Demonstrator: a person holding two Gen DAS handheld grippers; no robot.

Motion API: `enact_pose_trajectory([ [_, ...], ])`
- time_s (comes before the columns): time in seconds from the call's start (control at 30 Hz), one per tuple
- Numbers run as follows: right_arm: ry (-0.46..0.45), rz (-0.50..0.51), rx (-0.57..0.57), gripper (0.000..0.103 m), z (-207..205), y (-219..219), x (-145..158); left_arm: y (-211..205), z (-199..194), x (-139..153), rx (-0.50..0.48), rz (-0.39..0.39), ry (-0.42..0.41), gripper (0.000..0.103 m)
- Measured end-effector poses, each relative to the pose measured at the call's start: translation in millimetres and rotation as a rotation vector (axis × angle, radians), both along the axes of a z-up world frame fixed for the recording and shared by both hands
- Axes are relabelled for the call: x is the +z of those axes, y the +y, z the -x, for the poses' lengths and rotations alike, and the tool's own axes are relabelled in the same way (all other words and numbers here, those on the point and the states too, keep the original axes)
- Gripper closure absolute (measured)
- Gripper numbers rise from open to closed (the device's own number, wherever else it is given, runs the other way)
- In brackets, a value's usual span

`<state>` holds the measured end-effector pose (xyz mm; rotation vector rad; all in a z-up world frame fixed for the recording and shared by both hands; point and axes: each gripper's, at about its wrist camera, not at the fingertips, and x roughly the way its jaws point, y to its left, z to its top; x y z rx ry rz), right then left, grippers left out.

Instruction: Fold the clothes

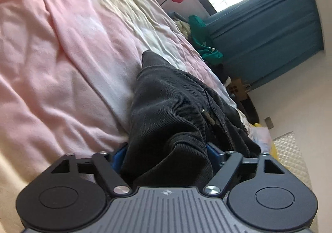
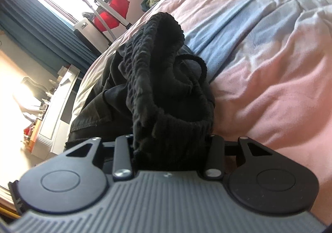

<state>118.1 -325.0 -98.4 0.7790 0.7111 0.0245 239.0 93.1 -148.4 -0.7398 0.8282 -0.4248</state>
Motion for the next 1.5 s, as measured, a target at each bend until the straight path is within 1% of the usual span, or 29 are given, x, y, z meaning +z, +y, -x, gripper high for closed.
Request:
enact_pose_trajectory([
  [0.13, -0.034, 0.023, -0.001, 0.067, 3.6, 4.2, 13.3, -3.1, 7.8, 8.4, 0.014, -0.028, -0.028, 0.043],
  [0.23, -0.066, 0.031, -0.007, 0.07, 11.1, 7.8, 25.7, -4.5, 17.8, 18.4, 0.022, -0.048, -0.064, 0.048],
  [0.37, -0.095, 0.029, -0.02, 0.072, 27.8, 10.7, 40.2, -0.7, 38.8, 36.7, 0.031, -0.04, -0.097, 0.049],
  [0.53, -0.111, 0.035, -0.019, 0.072, 52.8, 7.5, 59.9, -0.6, 73.3, 61.8, 0.041, -0.027, -0.109, 0.051],
  [0.6, -0.128, 0.052, -0.015, 0.073, 63.1, 5.0, 72.5, -6.5, 82.0, 75.2, 0.037, -0.016, -0.118, 0.051],
  [0.67, -0.143, 0.047, -0.02, 0.073, 74.8, -3.7, 85.4, -12.7, 90.3, 88.8, 0.032, -0.005, -0.126, 0.051],
  [0.77, -0.171, 0.043, -0.032, 0.074, 88.0, -20.5, 105.4, -34.1, 92.3, 111.9, 0.018, 0.008, -0.14, 0.051],
  [0.87, -0.201, 0.047, -0.066, 0.074, 92.5, -47.7, 124.2, -71.5, 82.0, 136.0, -0.01, 0.003, -0.153, 0.051],
  [0.97, -0.221, 0.039, -0.111, 0.074, 88.7, -88.0, 138.3, -124.8, 58.0, 158.7, -0.058, -0.019, -0.189, 0.051],
  [1.03, -0.228, 0.035, -0.147, 0.074, 80.6, -120.1, 146.0, -163.0, 37.8, 167.7, -0.089, -0.024, -0.198, 0.051],
  [1.1, -0.232, 0.037, -0.183, 0.074, 69.6, -153.1, 151.0, -210.6, 8.7, 174.0, -0.134, -0.036, -0.198, 0.051],
  [1.2, -0.234, 0.052, -0.246, 0.074, 48.2, -206.5, 155.0, -280.6, -35.3, 174.3, -0.195, -0.042, -0.188, 0.051],
  [1.3, -0.229, 0.066, -0.314, 0.074, 27.1, -255.7, 152.3, -350.5, -74.3, 165.1, -0.251, -0.042, -0.185, 0.051],
  [1.37, -0.23, 0.084, -0.355, 0.074, 15.7, -283.1, 146.4, -388.4, -94.5, 148.9, -0.286, -0.037, -0.185, 0.051],
  [1.43, -0.238, 0.094, -0.399, 0.074, 9.2, -307.2, 131.5, -422.8, -113.0, 130.5, -0.321, -0.031, -0.187, 0.05],
  [1.5, -0.245, 0.102, -0.435, 0.074, 5.2, -325.4, 108.3, -450.9, -128.5, 107.1, -0.355, -0.028, -0.181, 0.05],
])
